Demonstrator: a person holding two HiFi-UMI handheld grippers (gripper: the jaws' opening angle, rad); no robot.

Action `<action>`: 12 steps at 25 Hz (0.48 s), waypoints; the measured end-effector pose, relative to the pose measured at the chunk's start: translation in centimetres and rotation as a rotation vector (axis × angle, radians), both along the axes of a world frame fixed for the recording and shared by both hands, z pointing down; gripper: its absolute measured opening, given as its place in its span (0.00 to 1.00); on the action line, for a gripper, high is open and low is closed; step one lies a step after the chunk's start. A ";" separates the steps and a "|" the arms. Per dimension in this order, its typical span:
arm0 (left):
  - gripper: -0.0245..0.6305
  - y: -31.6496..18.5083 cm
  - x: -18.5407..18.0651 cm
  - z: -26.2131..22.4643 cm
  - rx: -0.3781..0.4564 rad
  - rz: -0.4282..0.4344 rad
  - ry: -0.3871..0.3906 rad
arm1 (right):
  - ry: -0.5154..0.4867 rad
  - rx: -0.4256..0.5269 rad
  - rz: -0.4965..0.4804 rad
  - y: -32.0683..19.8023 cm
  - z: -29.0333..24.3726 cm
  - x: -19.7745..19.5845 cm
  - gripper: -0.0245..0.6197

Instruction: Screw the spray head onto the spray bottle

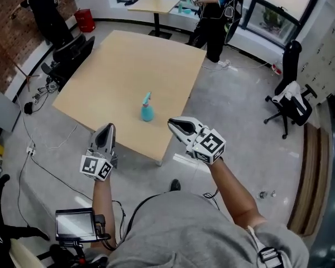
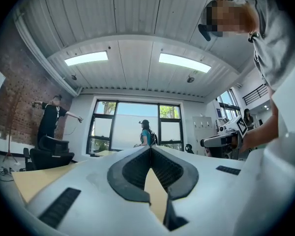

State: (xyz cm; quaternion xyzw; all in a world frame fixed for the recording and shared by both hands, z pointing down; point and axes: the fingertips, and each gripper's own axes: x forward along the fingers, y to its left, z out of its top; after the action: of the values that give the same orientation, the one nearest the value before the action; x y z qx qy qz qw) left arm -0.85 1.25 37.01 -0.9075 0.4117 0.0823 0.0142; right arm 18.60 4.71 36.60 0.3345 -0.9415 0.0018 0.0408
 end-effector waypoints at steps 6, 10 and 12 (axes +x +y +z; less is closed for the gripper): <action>0.05 -4.1 0.5 1.3 -0.042 -0.012 -0.021 | -0.007 -0.023 -0.051 -5.2 0.3 -0.6 0.05; 0.04 -7.5 -0.2 2.1 -0.065 0.007 -0.028 | -0.005 -0.054 -0.052 -8.4 1.6 -1.8 0.05; 0.05 -9.6 -0.2 2.5 -0.078 0.022 -0.034 | -0.009 -0.064 -0.044 -10.1 1.8 -2.2 0.05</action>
State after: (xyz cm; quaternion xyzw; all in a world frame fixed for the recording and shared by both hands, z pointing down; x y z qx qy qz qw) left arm -1.05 -8.31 39.52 -0.9132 0.4041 0.0509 -0.0154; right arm 16.36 -5.44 38.37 0.3122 -0.9483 0.0326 0.0471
